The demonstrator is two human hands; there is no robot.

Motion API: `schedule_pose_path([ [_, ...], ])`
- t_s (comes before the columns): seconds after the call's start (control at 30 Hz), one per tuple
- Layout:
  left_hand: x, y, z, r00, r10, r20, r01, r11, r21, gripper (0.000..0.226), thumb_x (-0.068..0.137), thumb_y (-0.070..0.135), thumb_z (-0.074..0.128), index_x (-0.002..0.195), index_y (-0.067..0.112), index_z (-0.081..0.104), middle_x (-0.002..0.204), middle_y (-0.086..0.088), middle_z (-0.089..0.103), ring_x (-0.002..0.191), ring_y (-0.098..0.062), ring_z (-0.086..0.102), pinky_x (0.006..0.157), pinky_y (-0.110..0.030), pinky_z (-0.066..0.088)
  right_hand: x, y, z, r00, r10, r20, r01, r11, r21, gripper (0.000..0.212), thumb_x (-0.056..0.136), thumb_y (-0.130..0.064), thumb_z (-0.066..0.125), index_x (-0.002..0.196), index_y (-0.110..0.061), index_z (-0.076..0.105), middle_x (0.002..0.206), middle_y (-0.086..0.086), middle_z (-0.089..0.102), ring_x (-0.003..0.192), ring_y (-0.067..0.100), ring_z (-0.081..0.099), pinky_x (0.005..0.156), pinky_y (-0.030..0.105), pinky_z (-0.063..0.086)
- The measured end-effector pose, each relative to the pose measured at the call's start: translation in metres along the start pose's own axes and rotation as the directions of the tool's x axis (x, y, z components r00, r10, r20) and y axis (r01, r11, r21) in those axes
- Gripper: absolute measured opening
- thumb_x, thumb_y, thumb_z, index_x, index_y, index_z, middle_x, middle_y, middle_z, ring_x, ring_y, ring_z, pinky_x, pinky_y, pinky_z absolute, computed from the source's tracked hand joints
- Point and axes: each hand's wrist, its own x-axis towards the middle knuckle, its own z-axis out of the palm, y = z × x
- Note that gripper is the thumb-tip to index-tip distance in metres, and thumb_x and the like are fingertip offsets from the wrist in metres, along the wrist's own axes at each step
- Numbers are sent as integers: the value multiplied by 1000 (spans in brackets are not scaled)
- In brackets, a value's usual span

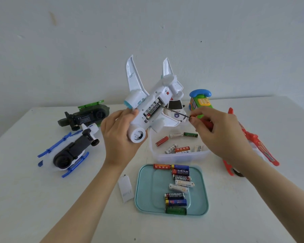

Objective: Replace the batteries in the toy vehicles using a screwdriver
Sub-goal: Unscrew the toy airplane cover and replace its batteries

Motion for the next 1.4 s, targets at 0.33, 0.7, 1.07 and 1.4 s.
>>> schedule_pose_path([
  [0.33,1,5,20,992,111,57,-114,992,46,60,66,7,84,116,17,54,112,-11,69,106,-24,53,85,-36,33,7,15,-7,995,-85,-52,79,991,-107,7,90,-17,63,89,-12,68,50,-24,37,60,-17,50,51,5,35],
  [0.7,-6,0,33,988,97,124,-99,995,12,57,68,11,81,118,16,54,113,-12,68,108,-24,53,88,-37,35,24,36,-11,995,1,100,11,993,-119,12,93,-20,58,98,-17,68,55,-17,48,53,-4,51,50,8,32],
  [1.07,-9,12,38,979,-83,186,87,996,-13,50,71,30,68,116,10,61,113,-10,68,105,-19,54,94,-26,31,18,40,-12,992,15,124,4,988,-156,12,93,-26,58,97,-20,68,52,-18,45,59,-10,52,45,11,30],
  [1.4,-8,33,41,940,-276,199,276,961,27,54,70,41,72,113,9,63,96,-3,70,86,-19,56,83,-24,29,13,31,4,969,-47,241,60,997,-48,10,93,-26,57,93,-21,65,53,-4,57,46,8,49,49,20,37],
])
